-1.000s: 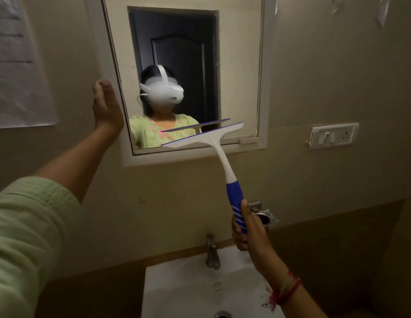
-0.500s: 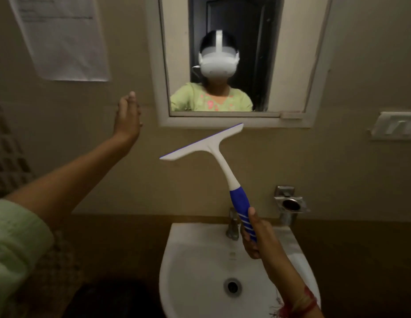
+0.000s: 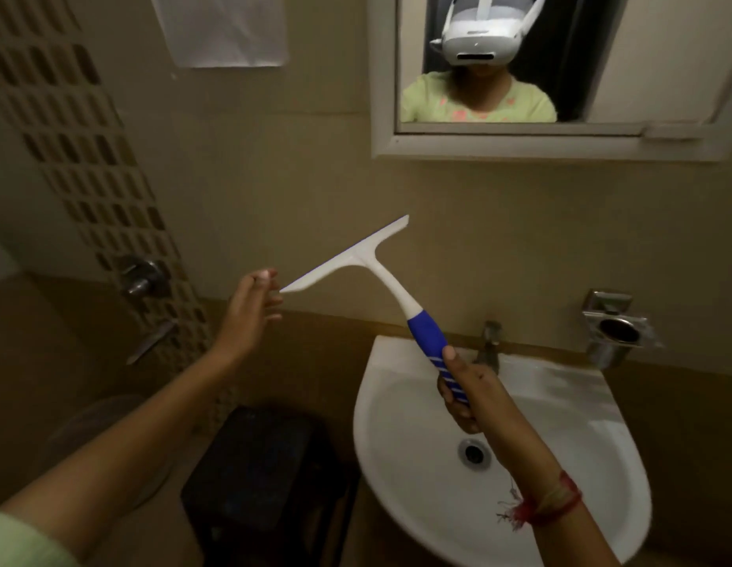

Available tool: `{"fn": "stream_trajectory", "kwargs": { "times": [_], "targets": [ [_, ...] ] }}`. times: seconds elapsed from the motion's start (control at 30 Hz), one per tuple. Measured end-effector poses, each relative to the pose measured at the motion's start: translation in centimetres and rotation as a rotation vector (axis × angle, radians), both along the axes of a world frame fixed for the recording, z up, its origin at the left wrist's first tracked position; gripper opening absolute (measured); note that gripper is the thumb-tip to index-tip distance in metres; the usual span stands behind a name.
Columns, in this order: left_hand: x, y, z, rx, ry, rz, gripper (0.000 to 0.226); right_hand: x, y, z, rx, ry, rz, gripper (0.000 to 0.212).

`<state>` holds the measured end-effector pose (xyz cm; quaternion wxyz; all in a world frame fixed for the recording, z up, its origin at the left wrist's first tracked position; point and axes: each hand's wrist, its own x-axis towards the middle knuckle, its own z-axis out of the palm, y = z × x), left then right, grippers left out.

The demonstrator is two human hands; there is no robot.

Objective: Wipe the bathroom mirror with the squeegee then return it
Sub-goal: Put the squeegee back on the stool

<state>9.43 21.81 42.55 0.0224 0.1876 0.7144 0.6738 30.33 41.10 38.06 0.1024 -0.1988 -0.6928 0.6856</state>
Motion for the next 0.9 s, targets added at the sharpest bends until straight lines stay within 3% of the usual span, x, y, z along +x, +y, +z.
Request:
{"fn": "stream_trajectory", "kwargs": {
  "times": [0.43, 0.63, 0.9],
  "targets": [
    [-1.1, -15.0, -10.3, 0.009, -0.329, 0.204, 0.031, -7.3, -9.6, -5.6, 0.013, -0.246, 0.235, 0.052],
    [-3.2, -19.7, -14.7, 0.004, -0.431, 0.264, 0.029, -12.8, -15.3, -8.8, 0.014, -0.345, 0.208, 0.043],
    [-4.8, -22.4, -21.9, -0.004, -0.555, 0.334, 0.02, -19.3, -20.7, -15.8, -0.128, -0.524, 0.181, 0.04]
  ]
}}
